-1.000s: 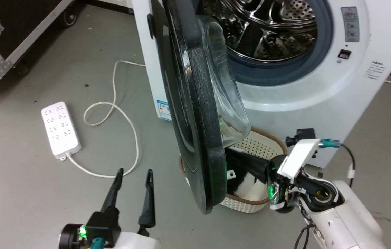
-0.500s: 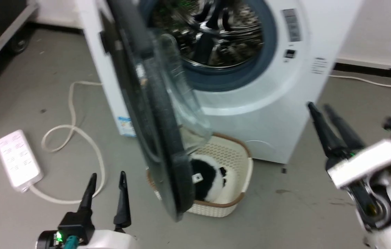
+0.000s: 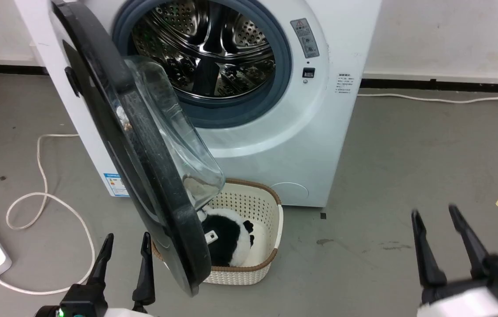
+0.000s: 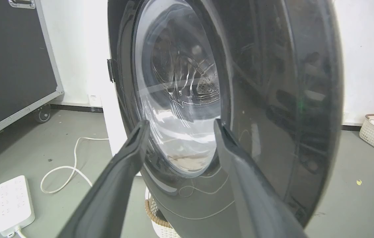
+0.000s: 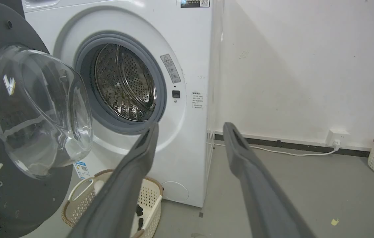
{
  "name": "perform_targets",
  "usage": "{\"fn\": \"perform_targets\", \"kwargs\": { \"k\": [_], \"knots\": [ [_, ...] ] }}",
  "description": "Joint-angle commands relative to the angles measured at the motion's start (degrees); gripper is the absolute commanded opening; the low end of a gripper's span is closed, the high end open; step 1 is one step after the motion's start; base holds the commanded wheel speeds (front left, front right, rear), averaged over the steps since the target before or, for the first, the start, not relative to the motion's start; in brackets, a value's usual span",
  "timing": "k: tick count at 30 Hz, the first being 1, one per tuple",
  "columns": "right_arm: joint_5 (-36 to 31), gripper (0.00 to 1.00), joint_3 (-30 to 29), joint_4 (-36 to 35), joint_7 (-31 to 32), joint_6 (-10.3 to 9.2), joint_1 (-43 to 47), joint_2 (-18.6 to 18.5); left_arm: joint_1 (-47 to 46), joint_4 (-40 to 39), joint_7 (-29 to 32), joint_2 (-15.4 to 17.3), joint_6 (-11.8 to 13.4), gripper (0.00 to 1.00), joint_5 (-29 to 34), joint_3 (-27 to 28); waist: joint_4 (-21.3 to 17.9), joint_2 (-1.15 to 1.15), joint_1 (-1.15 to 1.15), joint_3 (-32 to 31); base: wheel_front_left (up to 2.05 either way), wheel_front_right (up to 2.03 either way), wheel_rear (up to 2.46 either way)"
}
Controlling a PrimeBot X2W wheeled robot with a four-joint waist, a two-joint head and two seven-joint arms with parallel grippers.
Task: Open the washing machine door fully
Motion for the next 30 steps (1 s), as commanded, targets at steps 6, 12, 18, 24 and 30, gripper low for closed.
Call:
{"fn": "perform_targets", "kwargs": {
  "k": [6,12,18,24,30],
  "knots": [
    [-6.04,1.0,-3.07,-0.35,-3.68,0.06,6.02,2.32,1.14,-0.58,-0.3,-0.23,-0.53,1.0,1.0,-0.3,-0.76,0.0,0.0,0.53,0.0,0.0,0.0],
    [-3.19,1.0,-1.96,2.06,-4.94,0.06,6.7,2.5,0.61,-0.69,-0.3,-0.5,-0.49,1.0,2.11,-0.91,-0.69,0.0,0.0,1.31,0.0,0.0,0.0],
    [-0.54,1.0,-1.72,5.0,-5.19,0.06,6.21,2.52,0.45,-0.23,-0.3,-0.6,-0.33,1.0,2.83,-0.72,-0.69,0.0,0.0,1.62,0.0,0.0,0.0],
    [-0.11,1.0,-1.71,5.69,-5.41,0.06,5.64,2.52,0.26,-0.54,-0.3,-0.68,-0.12,0.78,3.2,-0.33,-0.46,0.0,0.0,1.6,0.0,0.0,0.0],
    [-0.99,1.0,-1.11,5.37,-5.57,0.06,5.27,2.53,-0.16,-3.28,-0.3,-0.68,0.18,0.0,3.55,0.38,-0.07,0.0,0.0,1.27,0.0,0.0,0.0]
  ]
}}
